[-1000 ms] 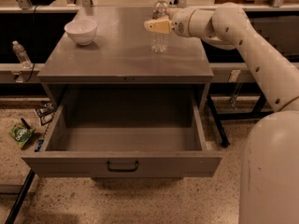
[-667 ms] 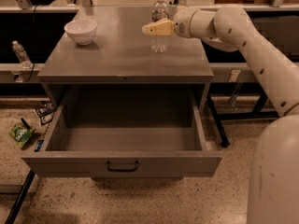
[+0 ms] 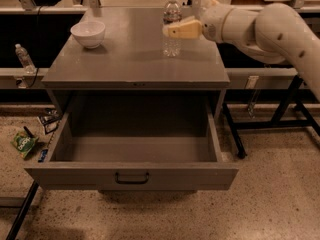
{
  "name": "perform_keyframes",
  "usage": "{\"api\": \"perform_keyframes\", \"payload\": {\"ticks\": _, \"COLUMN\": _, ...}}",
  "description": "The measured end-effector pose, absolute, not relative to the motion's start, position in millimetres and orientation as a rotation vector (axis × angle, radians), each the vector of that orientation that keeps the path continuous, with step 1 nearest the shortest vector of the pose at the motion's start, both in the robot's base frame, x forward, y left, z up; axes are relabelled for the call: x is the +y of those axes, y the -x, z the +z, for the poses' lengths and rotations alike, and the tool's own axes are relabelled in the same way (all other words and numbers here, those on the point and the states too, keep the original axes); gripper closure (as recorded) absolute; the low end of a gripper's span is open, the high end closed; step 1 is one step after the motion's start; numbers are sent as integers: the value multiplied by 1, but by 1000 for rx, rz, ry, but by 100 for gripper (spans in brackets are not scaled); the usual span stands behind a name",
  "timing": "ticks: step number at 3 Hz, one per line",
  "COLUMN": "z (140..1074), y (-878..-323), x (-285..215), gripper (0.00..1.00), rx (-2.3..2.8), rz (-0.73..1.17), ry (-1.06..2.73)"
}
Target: Pick water bottle from top drawer and place on counter
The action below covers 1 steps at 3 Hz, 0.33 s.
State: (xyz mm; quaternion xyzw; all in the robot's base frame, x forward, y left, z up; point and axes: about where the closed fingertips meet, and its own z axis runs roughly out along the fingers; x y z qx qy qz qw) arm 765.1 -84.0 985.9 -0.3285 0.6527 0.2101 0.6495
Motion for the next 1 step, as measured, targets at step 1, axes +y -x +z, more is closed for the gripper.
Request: {"api": "perform_keyframes", "payload": {"ticks": 1, "z": 949, "y": -748, "x": -91, "gripper": 0, "rx": 1543, "rz": 495, "ry": 751}}
